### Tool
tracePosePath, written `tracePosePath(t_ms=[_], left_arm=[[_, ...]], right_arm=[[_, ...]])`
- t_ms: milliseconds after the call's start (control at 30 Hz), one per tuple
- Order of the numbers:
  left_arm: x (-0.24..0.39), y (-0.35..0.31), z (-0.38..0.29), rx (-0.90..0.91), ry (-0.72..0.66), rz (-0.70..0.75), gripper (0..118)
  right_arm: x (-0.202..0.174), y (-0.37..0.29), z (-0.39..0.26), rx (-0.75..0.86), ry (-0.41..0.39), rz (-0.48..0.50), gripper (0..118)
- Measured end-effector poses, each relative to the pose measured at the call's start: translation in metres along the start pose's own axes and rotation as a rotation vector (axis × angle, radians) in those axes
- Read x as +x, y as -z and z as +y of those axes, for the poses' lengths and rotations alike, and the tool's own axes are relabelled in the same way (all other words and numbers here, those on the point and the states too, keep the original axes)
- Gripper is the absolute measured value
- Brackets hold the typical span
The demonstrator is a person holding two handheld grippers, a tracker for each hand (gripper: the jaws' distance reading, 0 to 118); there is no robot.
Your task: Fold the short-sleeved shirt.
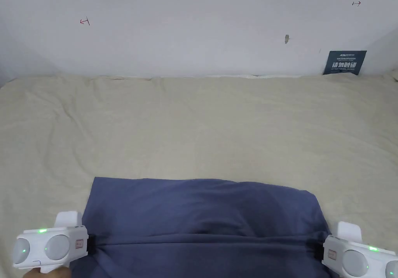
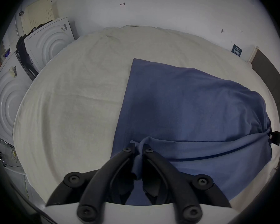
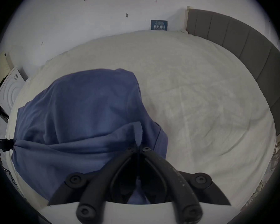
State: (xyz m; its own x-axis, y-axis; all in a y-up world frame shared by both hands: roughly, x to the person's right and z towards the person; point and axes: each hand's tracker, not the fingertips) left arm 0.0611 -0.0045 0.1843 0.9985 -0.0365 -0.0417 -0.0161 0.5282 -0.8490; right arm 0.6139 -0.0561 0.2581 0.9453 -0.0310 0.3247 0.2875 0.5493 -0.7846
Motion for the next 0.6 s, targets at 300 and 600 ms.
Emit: tracePosePath(t_ms=[300,600], left_arm=[[0.005,-0.089,0.007,0.269,-0.079,-0.096,105],[0.026,-0.217,-0.020,0.674,-0.068,-0.134,103]], right_arm=[[-0.014,-0.133,0.012,0.291,-0.063,0.066,99],[-0.026,-0.288,-0.009,0.691,-0.107,0.116,100]])
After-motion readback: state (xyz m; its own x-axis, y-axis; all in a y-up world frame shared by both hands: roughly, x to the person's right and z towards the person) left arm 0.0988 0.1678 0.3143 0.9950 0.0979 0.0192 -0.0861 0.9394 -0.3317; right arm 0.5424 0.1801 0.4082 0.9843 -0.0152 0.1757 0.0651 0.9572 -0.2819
